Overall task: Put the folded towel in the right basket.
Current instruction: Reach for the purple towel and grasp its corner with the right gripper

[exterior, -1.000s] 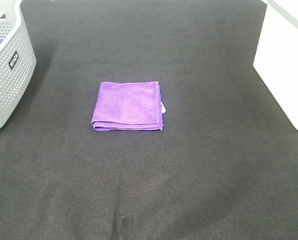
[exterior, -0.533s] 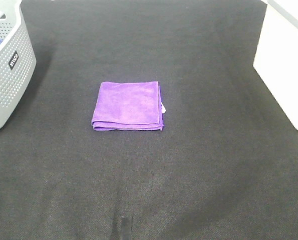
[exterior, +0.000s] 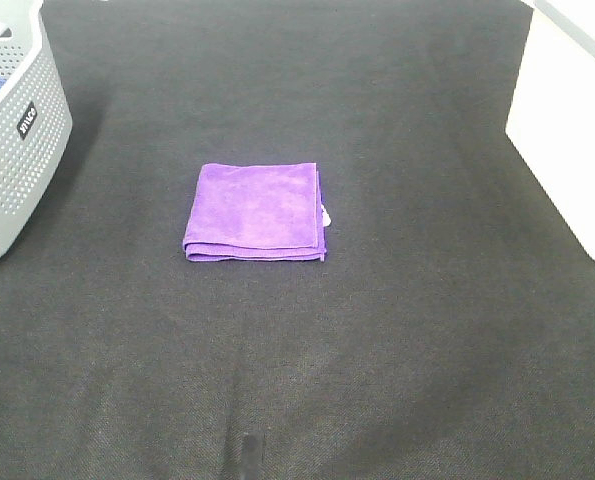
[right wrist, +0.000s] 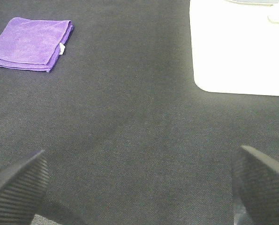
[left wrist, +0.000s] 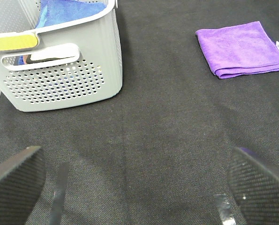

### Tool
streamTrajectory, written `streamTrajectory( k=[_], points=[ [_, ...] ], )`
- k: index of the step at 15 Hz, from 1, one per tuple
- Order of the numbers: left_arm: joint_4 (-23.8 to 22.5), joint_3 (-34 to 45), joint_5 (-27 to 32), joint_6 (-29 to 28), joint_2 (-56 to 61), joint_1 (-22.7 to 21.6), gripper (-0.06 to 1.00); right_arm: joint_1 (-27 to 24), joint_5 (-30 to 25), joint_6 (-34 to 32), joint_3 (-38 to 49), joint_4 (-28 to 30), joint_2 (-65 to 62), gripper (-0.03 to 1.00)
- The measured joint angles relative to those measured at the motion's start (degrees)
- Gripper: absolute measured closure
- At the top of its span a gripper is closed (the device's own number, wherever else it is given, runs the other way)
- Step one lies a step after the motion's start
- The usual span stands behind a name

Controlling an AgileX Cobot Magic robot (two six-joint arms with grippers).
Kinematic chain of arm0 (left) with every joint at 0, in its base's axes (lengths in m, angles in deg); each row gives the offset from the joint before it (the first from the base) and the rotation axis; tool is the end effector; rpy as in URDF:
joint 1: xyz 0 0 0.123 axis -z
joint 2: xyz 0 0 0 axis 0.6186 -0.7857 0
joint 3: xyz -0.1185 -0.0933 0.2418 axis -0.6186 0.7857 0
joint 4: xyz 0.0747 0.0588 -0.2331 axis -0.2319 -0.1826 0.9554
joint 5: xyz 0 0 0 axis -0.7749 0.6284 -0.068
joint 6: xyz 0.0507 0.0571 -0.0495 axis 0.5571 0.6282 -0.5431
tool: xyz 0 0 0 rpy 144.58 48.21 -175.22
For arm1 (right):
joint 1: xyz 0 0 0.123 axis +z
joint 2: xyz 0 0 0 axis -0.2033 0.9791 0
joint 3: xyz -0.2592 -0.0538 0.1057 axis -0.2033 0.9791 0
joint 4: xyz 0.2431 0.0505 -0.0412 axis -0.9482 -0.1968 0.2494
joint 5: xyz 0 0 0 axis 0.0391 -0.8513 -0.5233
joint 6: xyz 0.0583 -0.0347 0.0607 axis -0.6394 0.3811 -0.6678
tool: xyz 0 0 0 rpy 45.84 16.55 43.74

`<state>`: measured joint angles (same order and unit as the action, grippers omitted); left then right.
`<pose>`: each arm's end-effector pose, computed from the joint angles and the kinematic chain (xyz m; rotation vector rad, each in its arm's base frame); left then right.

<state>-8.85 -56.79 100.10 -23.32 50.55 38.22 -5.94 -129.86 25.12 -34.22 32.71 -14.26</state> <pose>-0.0063 -0.0062 0.2816 0.1563 2.0039 0.0041 -0.0062 -0.0006 0.2771 -0.1441 2.0409 0.0382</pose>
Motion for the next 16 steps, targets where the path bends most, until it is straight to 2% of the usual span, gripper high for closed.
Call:
streamTrajectory(
  k=[15, 16],
  points=[
    [0.0, 0.0, 0.0, 0.0, 0.0, 0.0, -0.05, 0.0, 0.0, 0.0, 0.0, 0.0, 0.0, -0.02],
    [0.0, 0.0, 0.0, 0.0, 0.0, 0.0, -0.05, 0.0, -1.0, 0.0, -1.6, 0.0, 4.7, -0.01]
  ],
)
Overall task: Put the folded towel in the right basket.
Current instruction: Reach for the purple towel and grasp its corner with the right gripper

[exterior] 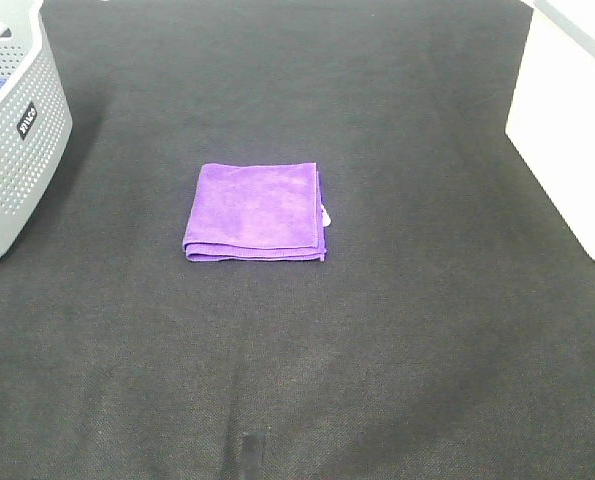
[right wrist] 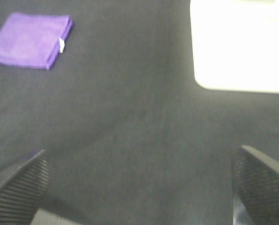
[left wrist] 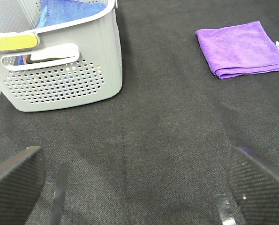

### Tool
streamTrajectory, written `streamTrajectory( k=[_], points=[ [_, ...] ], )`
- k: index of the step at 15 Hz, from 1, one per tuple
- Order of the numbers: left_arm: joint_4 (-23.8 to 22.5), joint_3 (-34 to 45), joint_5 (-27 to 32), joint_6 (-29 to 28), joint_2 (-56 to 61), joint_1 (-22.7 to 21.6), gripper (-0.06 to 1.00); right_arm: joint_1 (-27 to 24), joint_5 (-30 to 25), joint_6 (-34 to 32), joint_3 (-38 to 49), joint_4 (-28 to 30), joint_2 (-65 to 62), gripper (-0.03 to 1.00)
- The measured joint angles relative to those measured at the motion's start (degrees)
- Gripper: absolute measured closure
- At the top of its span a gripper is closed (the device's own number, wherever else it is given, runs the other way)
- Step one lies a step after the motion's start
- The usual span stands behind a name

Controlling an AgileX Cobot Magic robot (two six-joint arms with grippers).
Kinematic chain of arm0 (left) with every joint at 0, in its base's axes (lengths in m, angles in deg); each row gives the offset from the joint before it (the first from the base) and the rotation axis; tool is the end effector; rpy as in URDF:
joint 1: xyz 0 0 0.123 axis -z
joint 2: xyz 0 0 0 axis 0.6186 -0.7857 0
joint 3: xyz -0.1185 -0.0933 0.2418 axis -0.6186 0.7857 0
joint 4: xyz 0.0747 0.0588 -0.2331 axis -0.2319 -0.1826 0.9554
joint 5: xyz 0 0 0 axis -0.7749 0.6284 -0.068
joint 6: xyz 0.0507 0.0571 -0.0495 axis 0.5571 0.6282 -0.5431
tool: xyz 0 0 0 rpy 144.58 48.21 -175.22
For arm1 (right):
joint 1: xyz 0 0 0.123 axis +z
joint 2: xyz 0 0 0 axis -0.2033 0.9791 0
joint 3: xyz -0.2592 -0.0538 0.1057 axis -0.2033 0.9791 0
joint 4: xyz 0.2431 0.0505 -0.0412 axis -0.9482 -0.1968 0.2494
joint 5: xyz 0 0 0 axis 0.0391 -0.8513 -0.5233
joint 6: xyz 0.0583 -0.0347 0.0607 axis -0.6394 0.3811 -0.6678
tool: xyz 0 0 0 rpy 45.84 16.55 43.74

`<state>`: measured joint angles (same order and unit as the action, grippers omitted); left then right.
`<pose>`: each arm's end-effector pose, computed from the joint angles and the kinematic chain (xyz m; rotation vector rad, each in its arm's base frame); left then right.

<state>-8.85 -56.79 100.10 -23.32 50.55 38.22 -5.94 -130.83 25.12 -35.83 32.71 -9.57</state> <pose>-0.0063 -0.0062 0.2816 0.1563 2.0039 0.0041 0.0028 0.0003 0.2837 -0.1491 2.1114 0.0364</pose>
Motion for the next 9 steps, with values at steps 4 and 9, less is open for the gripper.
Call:
streamTrajectory(
  k=[4, 9],
  points=[
    [0.0, 0.0, 0.0, 0.0, 0.0, 0.0, -0.05, 0.0, -1.9, -0.1, -11.9, -3.2, 22.1, 0.00],
    [0.0, 0.0, 0.0, 0.0, 0.0, 0.0, -0.05, 0.0, -2.1, 0.0, -29.0, -9.2, 52.3, 0.00]
  ],
)
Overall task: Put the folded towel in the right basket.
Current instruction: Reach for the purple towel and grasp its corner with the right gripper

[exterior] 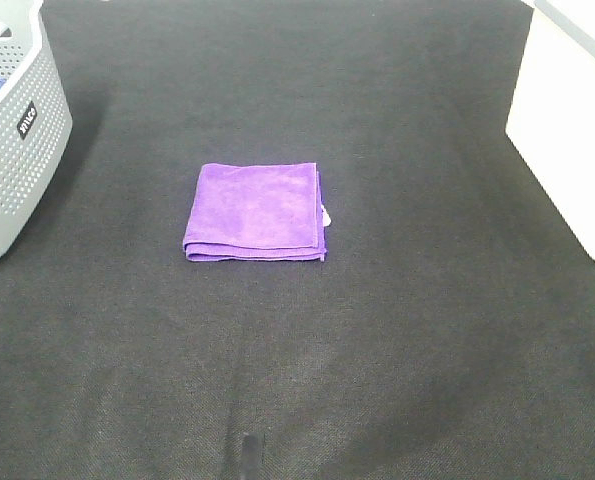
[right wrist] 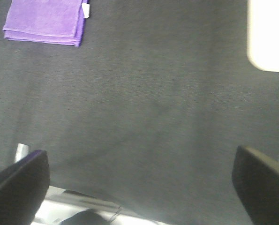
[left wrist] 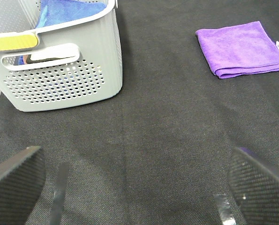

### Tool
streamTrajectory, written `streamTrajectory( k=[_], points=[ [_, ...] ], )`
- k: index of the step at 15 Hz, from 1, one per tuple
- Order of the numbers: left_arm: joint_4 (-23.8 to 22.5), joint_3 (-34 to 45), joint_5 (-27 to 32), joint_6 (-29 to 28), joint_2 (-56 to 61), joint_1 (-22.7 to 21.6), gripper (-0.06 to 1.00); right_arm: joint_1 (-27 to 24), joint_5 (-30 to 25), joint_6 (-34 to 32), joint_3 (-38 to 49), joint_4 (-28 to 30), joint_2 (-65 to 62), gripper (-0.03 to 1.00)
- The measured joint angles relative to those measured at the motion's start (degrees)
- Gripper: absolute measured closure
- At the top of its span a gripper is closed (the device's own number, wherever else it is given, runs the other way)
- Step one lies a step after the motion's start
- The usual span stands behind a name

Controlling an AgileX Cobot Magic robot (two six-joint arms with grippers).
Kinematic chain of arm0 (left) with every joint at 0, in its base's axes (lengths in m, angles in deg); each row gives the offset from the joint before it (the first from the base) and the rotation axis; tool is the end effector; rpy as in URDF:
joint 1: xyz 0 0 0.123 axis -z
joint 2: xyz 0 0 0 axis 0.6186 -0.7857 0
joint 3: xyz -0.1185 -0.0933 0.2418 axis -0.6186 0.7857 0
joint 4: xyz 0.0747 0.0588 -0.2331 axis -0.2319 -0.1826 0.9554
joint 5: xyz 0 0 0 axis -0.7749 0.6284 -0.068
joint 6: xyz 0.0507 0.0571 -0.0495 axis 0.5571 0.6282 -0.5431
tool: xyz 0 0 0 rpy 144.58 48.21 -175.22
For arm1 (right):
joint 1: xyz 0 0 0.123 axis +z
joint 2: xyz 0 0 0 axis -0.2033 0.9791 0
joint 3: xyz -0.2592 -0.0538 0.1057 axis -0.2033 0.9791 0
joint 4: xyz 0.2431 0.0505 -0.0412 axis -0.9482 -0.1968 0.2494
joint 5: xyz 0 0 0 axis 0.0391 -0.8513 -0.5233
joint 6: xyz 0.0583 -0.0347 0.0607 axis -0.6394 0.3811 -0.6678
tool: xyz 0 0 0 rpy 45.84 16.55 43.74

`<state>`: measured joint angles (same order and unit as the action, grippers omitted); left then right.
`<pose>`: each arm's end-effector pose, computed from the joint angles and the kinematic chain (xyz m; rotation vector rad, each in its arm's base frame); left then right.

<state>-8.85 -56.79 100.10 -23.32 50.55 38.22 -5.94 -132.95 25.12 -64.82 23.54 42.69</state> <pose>-0.0063 -0.0062 0.2816 0.1563 2.0039 0.0041 0.1702 0.0304 0.3605 -0.1467 2.5518 0.2346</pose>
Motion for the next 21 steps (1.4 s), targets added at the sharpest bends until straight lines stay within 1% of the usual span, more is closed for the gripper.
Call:
streamTrajectory(
  k=[2, 5, 7, 9, 11, 15, 17, 19, 21],
  points=[
    [0.0, 0.0, 0.0, 0.0, 0.0, 0.0, -0.05, 0.0, 0.8, 1.4, -2.6, -2.6, 6.8, 0.00],
    [0.0, 0.0, 0.0, 0.0, 0.0, 0.0, -0.05, 0.5, 3.8, 2.6, -10.7, -9.5, 19.9, 0.01],
    [0.0, 0.0, 0.0, 0.0, 0.0, 0.0, -0.05, 3.8, 6.4, 3.0, -16.4, -12.7, 30.1, 0.01],
    [0.0, 0.0, 0.0, 0.0, 0.0, 0.0, -0.05, 9.1, 8.7, 3.0, -21.5, -14.6, 40.5, 0.02],
    [0.0, 0.0, 0.0, 0.0, 0.0, 0.0, -0.05, 11.6, 9.7, 3.6, -27.4, -16.6, 50.3, 0.02],
    [0.0, 0.0, 0.0, 0.0, 0.0, 0.0, -0.05, 12.0, 10.4, 4.1, -42.2, -17.2, 66.3, 0.03],
    [0.0, 0.0, 0.0, 0.0, 0.0, 0.0, -0.05, 12.0, 10.5, 4.1, -47.6, -19.3, 72.0, 0.03],
    [0.0, 0.0, 0.0, 0.0, 0.0, 0.0, -0.05, 12.0, 10.7, 4.1, -49.8, -20.2, 77.0, 0.03],
    [0.0, 0.0, 0.0, 0.0, 0.0, 0.0, -0.05, 12.0, 11.7, 4.1, -50.0, -20.2, 80.0, 0.03]
  ],
)
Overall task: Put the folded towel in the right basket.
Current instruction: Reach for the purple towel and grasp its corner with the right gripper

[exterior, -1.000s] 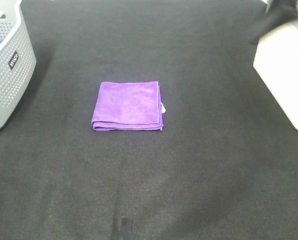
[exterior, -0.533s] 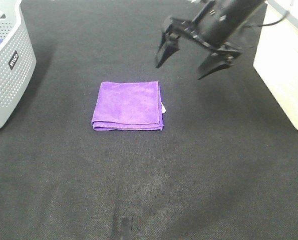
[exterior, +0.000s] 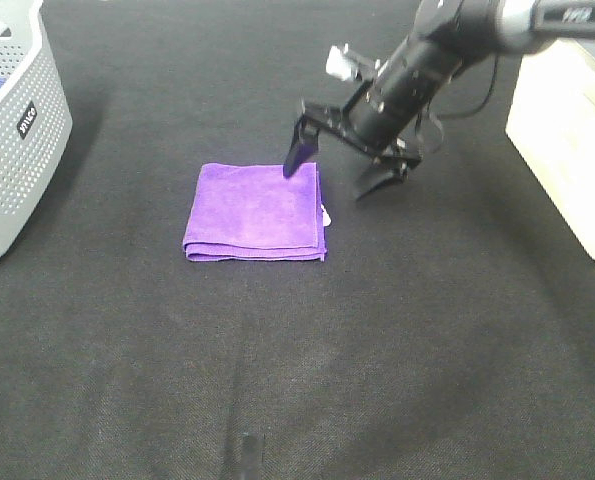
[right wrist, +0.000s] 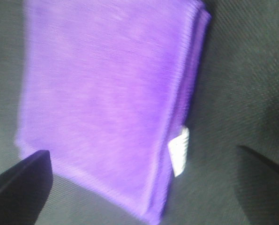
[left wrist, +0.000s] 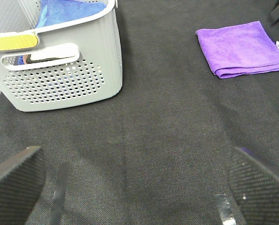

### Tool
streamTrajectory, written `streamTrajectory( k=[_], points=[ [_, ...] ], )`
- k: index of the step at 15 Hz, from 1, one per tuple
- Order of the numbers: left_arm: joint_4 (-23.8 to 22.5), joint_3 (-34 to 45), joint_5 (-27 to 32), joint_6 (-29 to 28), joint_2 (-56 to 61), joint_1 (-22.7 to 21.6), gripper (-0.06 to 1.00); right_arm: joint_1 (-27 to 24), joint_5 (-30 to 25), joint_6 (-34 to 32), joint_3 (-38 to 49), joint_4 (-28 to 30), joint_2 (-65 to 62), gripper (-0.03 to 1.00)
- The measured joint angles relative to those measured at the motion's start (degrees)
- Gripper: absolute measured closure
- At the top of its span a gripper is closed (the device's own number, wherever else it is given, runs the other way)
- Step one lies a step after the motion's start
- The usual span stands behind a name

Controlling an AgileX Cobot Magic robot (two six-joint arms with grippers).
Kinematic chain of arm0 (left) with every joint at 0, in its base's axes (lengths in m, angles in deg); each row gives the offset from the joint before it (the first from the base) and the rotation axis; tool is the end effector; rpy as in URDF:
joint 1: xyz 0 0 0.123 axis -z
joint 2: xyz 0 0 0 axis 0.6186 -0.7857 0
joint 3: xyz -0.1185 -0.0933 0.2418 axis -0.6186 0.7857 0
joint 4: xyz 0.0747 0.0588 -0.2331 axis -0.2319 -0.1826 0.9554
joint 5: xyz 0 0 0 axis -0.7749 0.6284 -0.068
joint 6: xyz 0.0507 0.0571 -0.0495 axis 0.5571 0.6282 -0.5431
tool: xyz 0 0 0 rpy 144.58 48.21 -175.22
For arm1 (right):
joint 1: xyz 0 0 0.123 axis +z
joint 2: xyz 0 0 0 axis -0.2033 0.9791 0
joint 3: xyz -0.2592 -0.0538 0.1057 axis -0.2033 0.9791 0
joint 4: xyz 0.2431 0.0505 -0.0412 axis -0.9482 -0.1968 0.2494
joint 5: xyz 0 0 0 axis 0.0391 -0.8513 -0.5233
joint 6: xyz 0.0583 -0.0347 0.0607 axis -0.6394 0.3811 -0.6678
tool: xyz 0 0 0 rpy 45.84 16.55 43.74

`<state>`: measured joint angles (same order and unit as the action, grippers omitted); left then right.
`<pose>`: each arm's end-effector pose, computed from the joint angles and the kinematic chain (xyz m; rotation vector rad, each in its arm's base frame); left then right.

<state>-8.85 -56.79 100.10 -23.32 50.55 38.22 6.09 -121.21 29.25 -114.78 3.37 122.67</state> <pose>-0.0063 -0.0062 0.2816 0.1563 2.0039 0.0041 0.4644 0.1865 0.1345 -0.2301 2.8428 0.6815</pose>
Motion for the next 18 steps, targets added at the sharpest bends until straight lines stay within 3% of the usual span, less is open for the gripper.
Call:
streamTrajectory(
  k=[6, 11, 15, 18],
  points=[
    [0.0, 0.0, 0.0, 0.0, 0.0, 0.0, -0.05, 0.0, 3.6, 0.0, -0.4, -0.3, 3.4, 0.07],
    [0.0, 0.0, 0.0, 0.0, 0.0, 0.0, -0.05, 0.2, 3.9, 0.0, -1.3, -5.1, 5.3, 0.10],
    [0.0, 0.0, 0.0, 0.0, 0.0, 0.0, -0.05, 5.2, 8.9, 0.5, -1.8, -8.5, 6.7, 0.19],
    [0.0, 0.0, 0.0, 0.0, 0.0, 0.0, -0.05, 8.7, 12.8, 1.4, -1.8, -7.9, 7.2, 0.32]
  ],
)
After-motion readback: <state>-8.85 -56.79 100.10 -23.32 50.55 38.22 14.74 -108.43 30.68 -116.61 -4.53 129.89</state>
